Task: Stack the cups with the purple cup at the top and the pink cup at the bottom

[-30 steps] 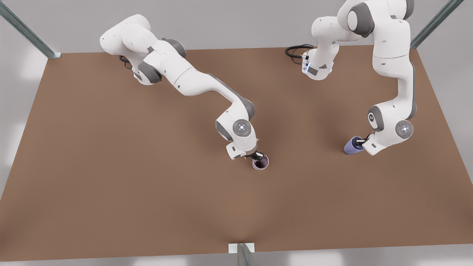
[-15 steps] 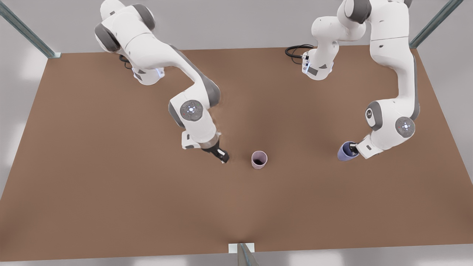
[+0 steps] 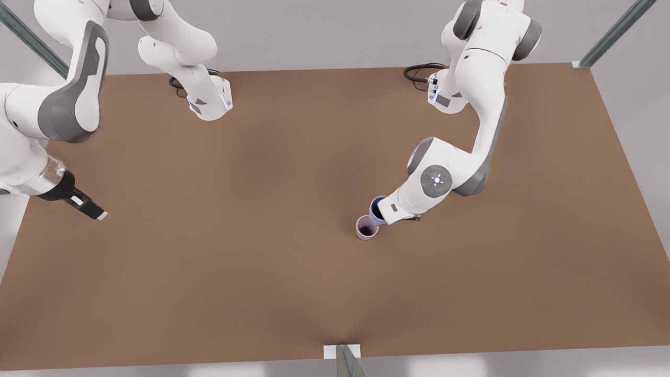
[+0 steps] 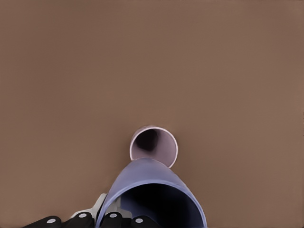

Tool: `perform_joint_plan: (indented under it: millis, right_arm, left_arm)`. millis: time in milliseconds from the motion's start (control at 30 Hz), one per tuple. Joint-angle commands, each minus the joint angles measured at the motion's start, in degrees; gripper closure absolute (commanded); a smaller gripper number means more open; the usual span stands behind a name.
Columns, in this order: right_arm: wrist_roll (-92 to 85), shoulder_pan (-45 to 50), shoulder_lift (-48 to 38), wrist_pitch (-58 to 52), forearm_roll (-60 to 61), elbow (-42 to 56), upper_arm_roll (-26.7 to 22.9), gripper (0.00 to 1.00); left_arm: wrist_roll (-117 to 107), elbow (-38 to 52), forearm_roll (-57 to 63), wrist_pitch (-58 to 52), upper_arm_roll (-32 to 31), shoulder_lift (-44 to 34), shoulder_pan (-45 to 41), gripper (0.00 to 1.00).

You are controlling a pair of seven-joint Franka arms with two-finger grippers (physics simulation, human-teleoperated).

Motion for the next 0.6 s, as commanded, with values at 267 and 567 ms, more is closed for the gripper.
perform_joint_plan:
  millis: [267, 567]
  right_arm:
    - [-39.7, -0.4, 0.4, -1.8, 1.7, 0.9, 0.2, 0.0]
    - [-39.7, -0.6, 0.7, -1.3, 1.9, 1.6, 0.2, 0.0]
  left_arm:
    - [-34.8, 2.0, -0.1, 0.7, 0.0, 3.4, -1.0, 0.79]
    - [-36.8, 2.8, 0.0, 3.6, 0.0, 5.0, -2.0, 0.79]
